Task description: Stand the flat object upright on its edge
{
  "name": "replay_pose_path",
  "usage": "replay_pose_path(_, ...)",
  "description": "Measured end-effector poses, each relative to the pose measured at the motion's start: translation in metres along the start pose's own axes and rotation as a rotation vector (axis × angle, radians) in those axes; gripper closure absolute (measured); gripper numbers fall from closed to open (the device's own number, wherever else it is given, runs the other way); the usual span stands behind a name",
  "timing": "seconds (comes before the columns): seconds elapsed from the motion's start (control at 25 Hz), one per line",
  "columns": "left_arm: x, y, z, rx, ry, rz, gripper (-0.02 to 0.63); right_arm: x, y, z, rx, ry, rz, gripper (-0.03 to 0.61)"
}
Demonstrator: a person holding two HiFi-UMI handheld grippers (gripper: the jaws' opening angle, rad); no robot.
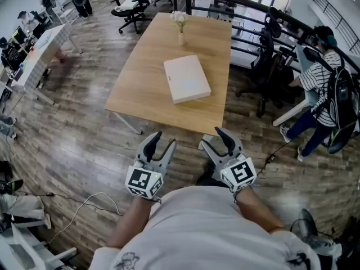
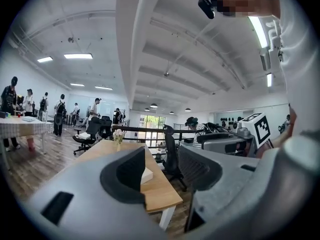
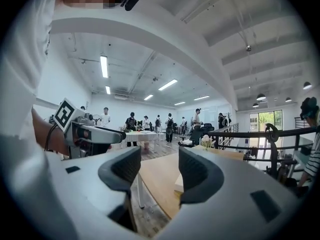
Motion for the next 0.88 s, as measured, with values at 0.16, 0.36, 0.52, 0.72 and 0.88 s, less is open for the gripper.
replay_pose_path(0.16,-0.001,-0.035,0.0,0.016,-0.023,0.008,0.417,-0.038,-0.011,0.002,0.01,-0.018,0.005,0.334)
replay_pose_path(0.36,-0.005,-0.088,0.0,0.03,-0.001,0.009,0.416,-0.089,-0.023,0.006,0.02,-0.031,0.031,0.334)
replay_pose_path(0.52,-0.01,-0.125,0.001,0.034,0.018,0.022,0.416,-0.126,-0.028,0.007,0.042,-0.034,0.064,0.334)
replay_pose_path(0.72,-0.018,-0.168,0.003,0.039,0.033,0.043,0.416,-0.174,-0.031,0.009,0.051,-0.04,0.088,0.334)
replay_pose_path(0.88,-0.028,-0.191,-0.001,0.061,0.06,0.026,0.416,-0.2,-0.032,0.003,0.066,-0.07,0.09,0.334)
Point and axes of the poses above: the fingertips, and each gripper's own axes: y backward along the fingers, x to its left, z out of its top, the point moved 10 cm from there along y, backward along the fingers, and after that the axes turned 10 degrees about -y, right-handed, at the moved point
